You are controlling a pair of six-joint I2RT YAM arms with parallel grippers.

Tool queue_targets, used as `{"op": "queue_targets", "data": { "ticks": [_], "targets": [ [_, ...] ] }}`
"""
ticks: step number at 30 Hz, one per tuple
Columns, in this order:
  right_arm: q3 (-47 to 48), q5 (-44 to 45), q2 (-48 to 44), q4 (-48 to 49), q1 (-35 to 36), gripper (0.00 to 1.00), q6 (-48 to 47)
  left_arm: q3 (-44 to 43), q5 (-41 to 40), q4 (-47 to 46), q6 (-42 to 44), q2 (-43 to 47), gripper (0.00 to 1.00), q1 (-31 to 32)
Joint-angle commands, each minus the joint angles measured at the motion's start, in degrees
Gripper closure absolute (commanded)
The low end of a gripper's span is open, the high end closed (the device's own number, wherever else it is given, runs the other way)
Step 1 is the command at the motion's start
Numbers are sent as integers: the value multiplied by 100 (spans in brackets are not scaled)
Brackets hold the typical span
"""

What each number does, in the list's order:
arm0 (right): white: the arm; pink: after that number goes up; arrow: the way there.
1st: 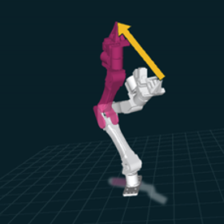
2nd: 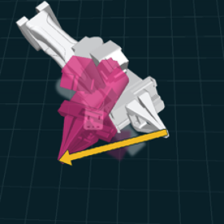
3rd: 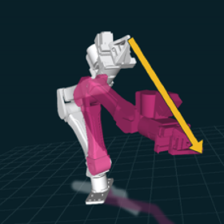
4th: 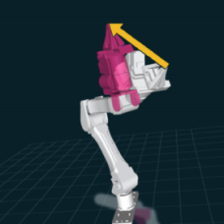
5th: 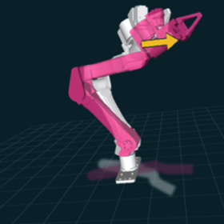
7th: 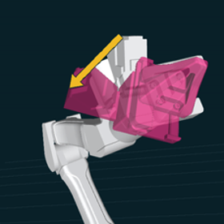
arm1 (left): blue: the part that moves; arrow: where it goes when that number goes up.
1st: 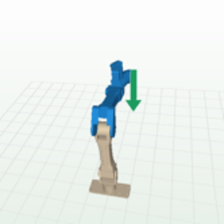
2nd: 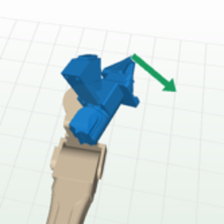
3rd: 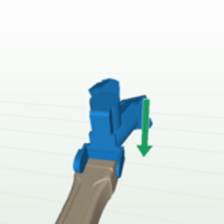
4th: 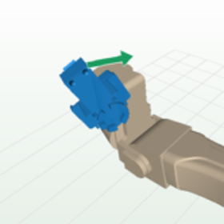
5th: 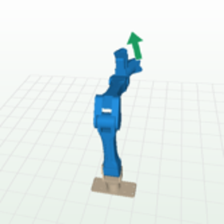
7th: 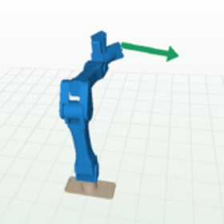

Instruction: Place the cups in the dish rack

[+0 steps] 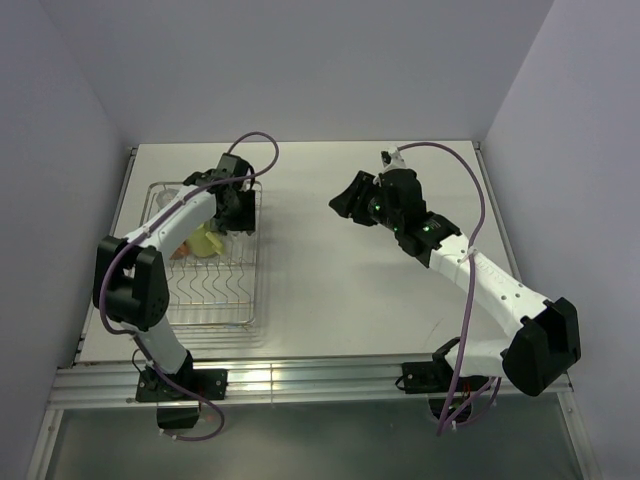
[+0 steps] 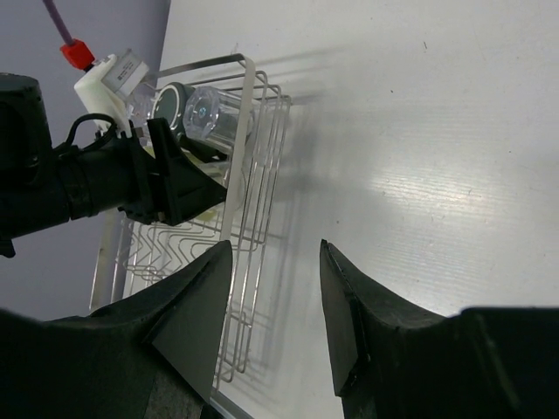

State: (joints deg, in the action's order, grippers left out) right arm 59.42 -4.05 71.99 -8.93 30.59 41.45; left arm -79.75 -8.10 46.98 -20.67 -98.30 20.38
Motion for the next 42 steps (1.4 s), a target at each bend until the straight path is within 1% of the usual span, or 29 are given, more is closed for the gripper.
{"op": "queue_targets", "data": {
  "ticks": [1,20,23,27,29,32,35,36,37,38,40,41,42],
  "targets": [
    [-71,107,-159,75,-44,48,-102,-226,-210,-75,36,-66,100,45],
    [-167,54,-97,172,-53,48,-58,-24,-385,-58,63,-391,100,62],
    [-176,45,-88,181,-44,48,-49,3,-412,-66,54,-409,98,71],
    [-176,36,-88,190,-53,48,-50,20,-412,-66,36,-435,90,80],
    [-176,45,-97,190,-53,48,-49,20,-421,-58,36,-453,89,97],
    [-185,36,-106,190,-53,48,-41,20,-429,-57,45,-471,84,106],
    [-194,36,-106,199,-53,48,-49,29,-447,-49,28,-479,75,124],
    [-194,36,-106,199,-53,48,-41,29,-447,-57,36,-497,68,133],
    [-194,36,-106,199,-53,48,-49,29,-447,-40,36,-497,64,133],
    [-194,28,-97,199,-53,48,-49,38,-456,-49,28,-497,57,133],
    [-185,36,-97,199,-53,48,-49,38,-447,-40,36,-497,51,150],
    [-185,36,-106,199,-53,48,-49,29,-447,-40,36,-497,44,150],
    [-185,36,-97,199,-53,48,-49,29,-447,-31,45,-506,42,159]
  ]
}}
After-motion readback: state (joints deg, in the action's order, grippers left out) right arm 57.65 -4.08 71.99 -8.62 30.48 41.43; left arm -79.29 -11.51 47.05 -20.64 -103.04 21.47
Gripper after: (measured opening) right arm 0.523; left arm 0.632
